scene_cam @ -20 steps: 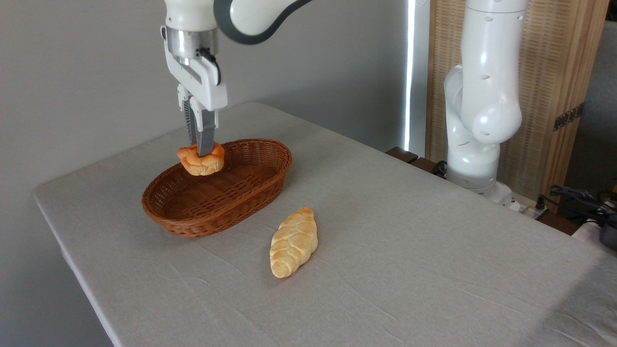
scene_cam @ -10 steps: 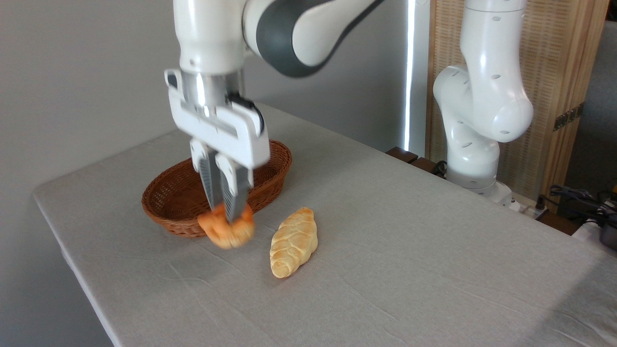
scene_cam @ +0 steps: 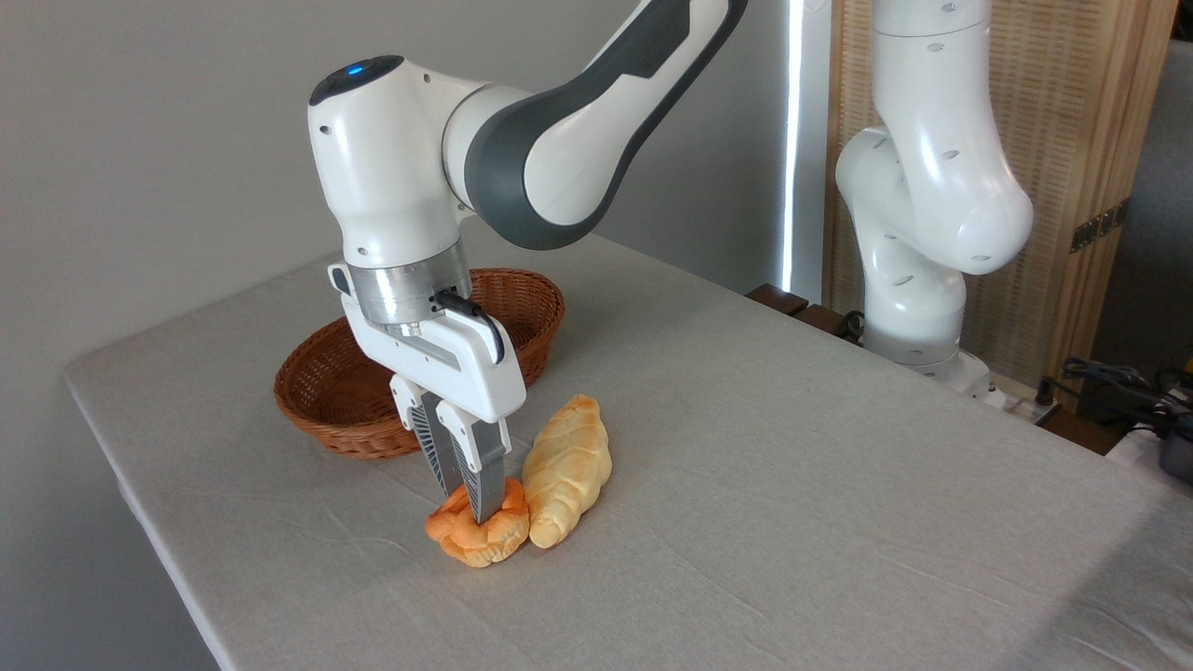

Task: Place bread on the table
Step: 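Carry the roll beside the croissant and lower it onto the table, then open the gripper to release the roll and raise it away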

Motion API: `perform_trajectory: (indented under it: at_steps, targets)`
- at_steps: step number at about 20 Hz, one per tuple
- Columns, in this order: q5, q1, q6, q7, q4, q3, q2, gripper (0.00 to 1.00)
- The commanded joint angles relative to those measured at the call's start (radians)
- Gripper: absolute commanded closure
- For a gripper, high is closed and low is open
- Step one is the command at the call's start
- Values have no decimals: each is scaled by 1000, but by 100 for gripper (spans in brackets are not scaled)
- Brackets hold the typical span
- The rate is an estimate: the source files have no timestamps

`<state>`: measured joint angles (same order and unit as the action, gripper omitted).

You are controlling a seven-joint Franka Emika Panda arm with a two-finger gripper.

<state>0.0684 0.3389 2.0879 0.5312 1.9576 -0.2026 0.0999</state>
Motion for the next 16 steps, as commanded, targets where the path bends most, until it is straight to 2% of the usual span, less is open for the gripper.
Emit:
perform_trajectory:
  at_steps: [1, 6, 12, 16]
  targets:
    - [14, 9, -2, -7, -8, 8, 0, 0]
    - [14, 11, -3, -7, -31, 9, -14, 0]
    - [-1, 12, -14, -5, -81, 11, -129, 0]
    - [-56, 12, -101, -8, -126, 14, -146, 0]
